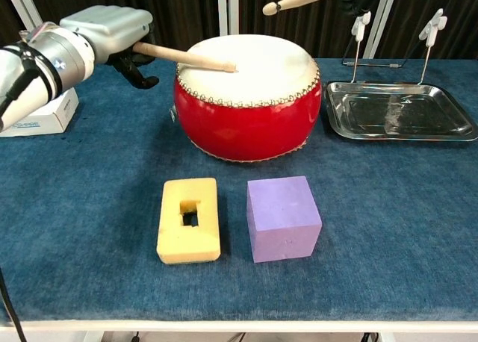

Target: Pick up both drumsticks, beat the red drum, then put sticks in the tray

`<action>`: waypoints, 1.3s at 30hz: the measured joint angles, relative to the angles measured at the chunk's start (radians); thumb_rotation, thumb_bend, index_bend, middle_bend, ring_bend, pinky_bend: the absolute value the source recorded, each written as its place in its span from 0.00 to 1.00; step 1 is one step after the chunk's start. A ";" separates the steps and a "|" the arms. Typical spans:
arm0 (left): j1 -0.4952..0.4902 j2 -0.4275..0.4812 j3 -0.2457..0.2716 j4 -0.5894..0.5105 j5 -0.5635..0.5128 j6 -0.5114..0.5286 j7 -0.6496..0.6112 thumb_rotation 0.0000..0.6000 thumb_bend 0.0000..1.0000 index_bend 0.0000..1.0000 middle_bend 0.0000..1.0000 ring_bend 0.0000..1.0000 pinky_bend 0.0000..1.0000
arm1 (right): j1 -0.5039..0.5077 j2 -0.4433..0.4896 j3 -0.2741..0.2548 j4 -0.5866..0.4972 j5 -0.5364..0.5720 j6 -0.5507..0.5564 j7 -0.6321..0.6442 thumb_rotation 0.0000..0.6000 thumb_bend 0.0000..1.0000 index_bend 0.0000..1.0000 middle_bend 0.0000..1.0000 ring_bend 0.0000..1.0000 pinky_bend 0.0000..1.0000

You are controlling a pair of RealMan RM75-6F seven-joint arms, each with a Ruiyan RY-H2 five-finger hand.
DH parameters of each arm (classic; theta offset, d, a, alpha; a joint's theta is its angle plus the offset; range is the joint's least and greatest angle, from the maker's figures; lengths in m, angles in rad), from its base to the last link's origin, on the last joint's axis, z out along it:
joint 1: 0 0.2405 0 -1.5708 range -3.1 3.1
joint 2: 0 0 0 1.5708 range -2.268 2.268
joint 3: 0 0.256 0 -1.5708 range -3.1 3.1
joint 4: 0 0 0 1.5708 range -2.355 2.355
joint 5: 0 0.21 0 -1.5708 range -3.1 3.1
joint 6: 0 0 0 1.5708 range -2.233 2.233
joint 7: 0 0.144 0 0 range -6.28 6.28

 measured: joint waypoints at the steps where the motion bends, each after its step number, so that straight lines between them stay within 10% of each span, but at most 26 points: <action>1: 0.005 0.015 -0.006 -0.022 0.006 0.015 -0.008 1.00 0.34 0.99 0.99 1.00 1.00 | -0.001 -0.013 -0.007 0.013 0.002 -0.008 -0.004 1.00 0.82 1.00 1.00 1.00 0.97; 9: 0.072 0.157 -0.043 -0.205 0.053 0.127 -0.067 1.00 0.34 0.99 0.99 1.00 1.00 | -0.019 -0.146 -0.061 0.143 0.011 -0.056 -0.027 1.00 0.82 1.00 1.00 1.00 0.97; 21: 0.209 0.226 0.039 -0.279 0.171 0.246 -0.165 1.00 0.34 0.99 0.99 1.00 1.00 | -0.278 0.018 -0.046 0.090 -0.294 -0.019 0.253 1.00 0.82 1.00 1.00 1.00 0.97; 31: 0.258 0.244 0.064 -0.306 0.213 0.276 -0.178 1.00 0.34 0.99 0.99 1.00 1.00 | -0.383 -0.042 -0.049 0.312 -0.441 -0.108 0.409 1.00 0.79 1.00 1.00 1.00 0.94; 39: 0.269 0.250 0.054 -0.322 0.206 0.271 -0.170 1.00 0.34 0.99 0.99 1.00 1.00 | -0.385 -0.213 -0.029 0.523 -0.483 -0.214 0.432 1.00 0.42 0.96 0.87 0.77 0.69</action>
